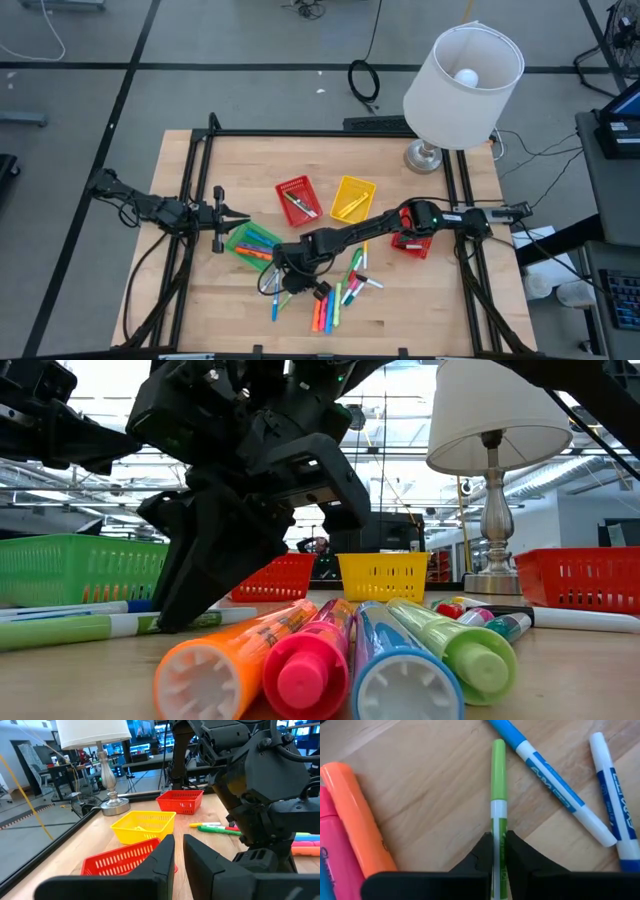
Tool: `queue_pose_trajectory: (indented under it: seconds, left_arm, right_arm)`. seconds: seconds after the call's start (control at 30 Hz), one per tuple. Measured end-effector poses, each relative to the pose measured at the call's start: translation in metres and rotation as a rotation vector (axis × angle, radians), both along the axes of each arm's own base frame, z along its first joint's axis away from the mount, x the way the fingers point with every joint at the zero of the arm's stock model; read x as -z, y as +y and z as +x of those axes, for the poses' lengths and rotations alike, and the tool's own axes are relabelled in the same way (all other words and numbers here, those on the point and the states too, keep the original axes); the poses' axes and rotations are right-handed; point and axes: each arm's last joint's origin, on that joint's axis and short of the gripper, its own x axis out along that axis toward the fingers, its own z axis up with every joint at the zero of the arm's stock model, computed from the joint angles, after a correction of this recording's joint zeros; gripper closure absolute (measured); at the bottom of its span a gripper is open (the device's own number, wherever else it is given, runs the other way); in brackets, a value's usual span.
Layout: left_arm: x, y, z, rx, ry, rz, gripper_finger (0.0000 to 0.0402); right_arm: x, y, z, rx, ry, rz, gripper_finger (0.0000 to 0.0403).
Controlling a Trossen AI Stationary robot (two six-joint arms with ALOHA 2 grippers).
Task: Pick & Place Markers
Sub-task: Put the green marker into the left red bin
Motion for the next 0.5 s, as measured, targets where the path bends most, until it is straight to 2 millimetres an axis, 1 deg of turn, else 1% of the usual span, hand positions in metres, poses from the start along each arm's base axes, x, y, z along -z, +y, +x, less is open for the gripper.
queue_pose_trajectory:
  seconds: [0.17,0.27,0.33,0.5]
  left_arm:
    - [0.000,0.000,0.000,0.000,0.000,-0.001,0.0353]
    - [0.000,0.000,0.000,0.000,0.000,-0.001,0.0353]
    - [0.000,0.000,0.000,0.001,0.000,-0.001,0.0353]
    - [0.000,0.000,0.000,0.002,-0.002,-0.011,0.0353]
  right_arm:
    - [0.000,0.002,-0.001,0.006,-0.002,-0.038,0.0385]
    - [-0.009,0.002,0.000,0.020,-0.024,-0.034,0.0385]
    - [-0.020,0.003,-0.001,0.034,-0.045,-0.027,0.0385]
    - [-0.037,0.007,-0.004,0.069,-0.071,-0.056,0.0385]
